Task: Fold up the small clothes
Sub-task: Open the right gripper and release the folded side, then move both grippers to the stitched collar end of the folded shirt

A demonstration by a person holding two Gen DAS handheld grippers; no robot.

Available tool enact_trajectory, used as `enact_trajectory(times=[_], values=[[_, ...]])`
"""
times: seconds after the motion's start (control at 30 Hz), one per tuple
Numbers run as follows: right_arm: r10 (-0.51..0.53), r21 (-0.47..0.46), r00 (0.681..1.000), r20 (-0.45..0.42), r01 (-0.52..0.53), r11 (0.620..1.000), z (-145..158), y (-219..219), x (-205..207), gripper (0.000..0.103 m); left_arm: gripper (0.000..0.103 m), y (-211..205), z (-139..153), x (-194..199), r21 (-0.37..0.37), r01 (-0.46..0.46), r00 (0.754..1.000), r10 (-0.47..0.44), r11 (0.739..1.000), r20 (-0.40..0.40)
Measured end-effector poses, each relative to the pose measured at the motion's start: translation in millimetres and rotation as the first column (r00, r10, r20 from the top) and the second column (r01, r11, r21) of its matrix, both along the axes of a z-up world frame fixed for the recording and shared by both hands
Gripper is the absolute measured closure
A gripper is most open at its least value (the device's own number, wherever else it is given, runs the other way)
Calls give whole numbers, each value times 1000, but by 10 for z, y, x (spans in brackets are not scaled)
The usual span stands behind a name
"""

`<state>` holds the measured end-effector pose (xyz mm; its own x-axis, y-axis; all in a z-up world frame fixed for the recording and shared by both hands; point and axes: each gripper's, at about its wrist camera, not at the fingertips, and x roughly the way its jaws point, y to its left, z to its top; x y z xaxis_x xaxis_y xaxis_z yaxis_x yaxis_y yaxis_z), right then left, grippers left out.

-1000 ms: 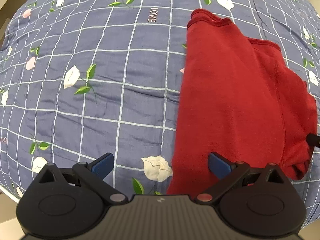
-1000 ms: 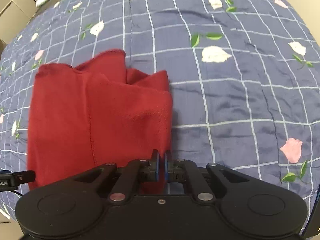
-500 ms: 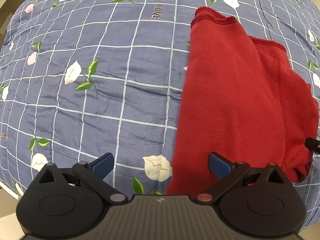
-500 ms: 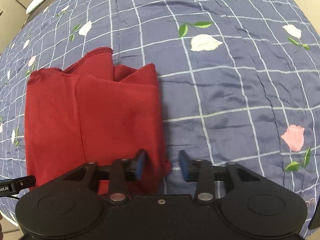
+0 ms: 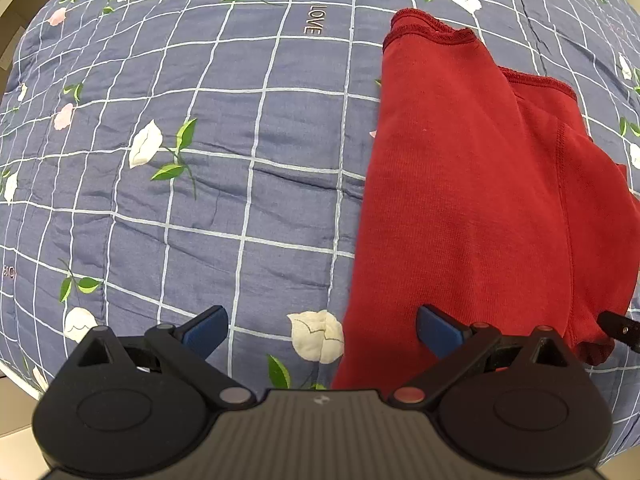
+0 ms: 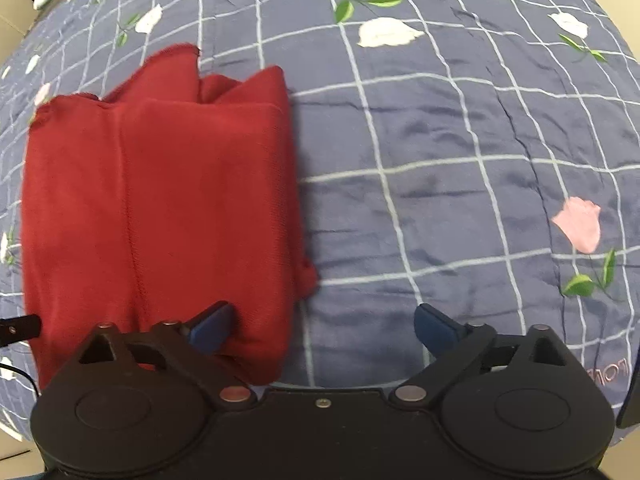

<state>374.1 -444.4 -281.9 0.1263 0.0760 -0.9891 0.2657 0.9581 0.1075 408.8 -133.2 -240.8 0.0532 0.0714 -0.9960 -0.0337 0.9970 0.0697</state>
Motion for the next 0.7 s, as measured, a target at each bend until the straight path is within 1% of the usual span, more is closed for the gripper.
enact_trajectory(times=[0.1, 0.17, 0.27, 0.37, 0.4, 0.47, 0.57, 0.63, 0.7], values=[[-12, 19, 1000, 23, 12, 1000, 75, 2, -34, 5, 1, 8, 0, -4, -1, -4, 1000, 4, 1000, 1], [2, 60, 999, 52, -5, 998, 147, 28, -77, 5, 1, 17, -4, -5, -4, -8, 1000, 8, 1000, 0], [53, 141, 995, 81, -64, 988, 210, 142, -109, 4, 1, 26, -10, -5, -6, -12, 1000, 12, 1000, -3], [114, 178, 992, 57, -123, 976, 162, 337, -98, 3, 1, 19, -11, 2, -3, -6, 1000, 6, 1000, -4], [134, 171, 990, 43, -140, 975, 128, 408, -94, 3, 1, 16, -9, 2, -2, -4, 1000, 4, 1000, -5], [171, 130, 985, 9, -171, 977, 40, 551, -93, 3, 1, 15, -3, 4, -2, -2, 1000, 2, 1000, -5], [187, 27, 981, -51, -186, 982, -84, 659, -91, 3, 1, 19, 2, 5, -3, 1, 1000, -1, 1000, -5], [149, -37, 986, -69, -152, 988, -104, 608, -105, 3, 1, 26, 6, 6, -3, 2, 1000, -2, 1000, -4], [91, -39, 993, -69, -94, 995, -97, 482, -115, 3, 1, 35, 6, 4, -6, 0, 1000, 0, 1000, -4]])
